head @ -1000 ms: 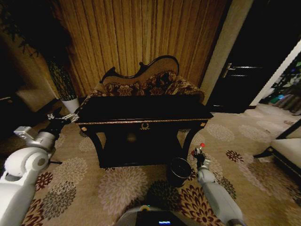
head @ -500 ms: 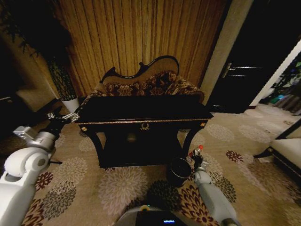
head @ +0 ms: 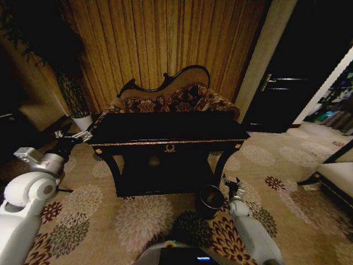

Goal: Move to the front of the table and place the trash on the table into the trash bin.

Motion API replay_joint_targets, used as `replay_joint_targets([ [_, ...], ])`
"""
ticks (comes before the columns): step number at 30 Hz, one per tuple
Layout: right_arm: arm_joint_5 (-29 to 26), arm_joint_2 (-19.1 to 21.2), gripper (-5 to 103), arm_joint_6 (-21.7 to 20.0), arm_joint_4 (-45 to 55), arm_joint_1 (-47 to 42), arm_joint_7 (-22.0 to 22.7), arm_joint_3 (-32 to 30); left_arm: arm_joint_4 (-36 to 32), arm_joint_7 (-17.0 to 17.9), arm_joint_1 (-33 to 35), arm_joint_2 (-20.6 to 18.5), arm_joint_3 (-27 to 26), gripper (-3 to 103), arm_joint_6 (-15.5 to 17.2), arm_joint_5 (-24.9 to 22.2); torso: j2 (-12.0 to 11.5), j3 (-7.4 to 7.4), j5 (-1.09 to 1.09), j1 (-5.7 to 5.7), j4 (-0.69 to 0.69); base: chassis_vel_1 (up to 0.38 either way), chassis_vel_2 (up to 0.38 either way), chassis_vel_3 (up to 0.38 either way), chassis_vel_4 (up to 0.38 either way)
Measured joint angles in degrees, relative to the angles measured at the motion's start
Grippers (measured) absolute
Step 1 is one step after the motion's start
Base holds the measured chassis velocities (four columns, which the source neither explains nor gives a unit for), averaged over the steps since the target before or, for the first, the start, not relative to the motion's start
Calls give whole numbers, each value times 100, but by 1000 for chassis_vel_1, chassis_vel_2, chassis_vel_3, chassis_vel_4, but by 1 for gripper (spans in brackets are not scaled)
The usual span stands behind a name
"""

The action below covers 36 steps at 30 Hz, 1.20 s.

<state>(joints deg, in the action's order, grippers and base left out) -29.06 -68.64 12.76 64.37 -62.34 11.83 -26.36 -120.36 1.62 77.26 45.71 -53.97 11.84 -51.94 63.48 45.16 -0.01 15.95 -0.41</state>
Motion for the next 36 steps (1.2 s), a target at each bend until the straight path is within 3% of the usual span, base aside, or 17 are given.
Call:
replay_joint_targets([
  [26, -82, 105, 100, -151, 284, -159, -14, -17, 90, -7, -10, 5, 22, 100, 0, 6, 0, 0, 1, 0, 0, 0, 0, 0, 0],
  [36, -505, 684, 100, -585, 2045, -743, -197, -6, 61, -12, -4, 70, 16, 100, 4, 21, 0, 0, 0, 0, -1, 0, 0, 0, 0],
])
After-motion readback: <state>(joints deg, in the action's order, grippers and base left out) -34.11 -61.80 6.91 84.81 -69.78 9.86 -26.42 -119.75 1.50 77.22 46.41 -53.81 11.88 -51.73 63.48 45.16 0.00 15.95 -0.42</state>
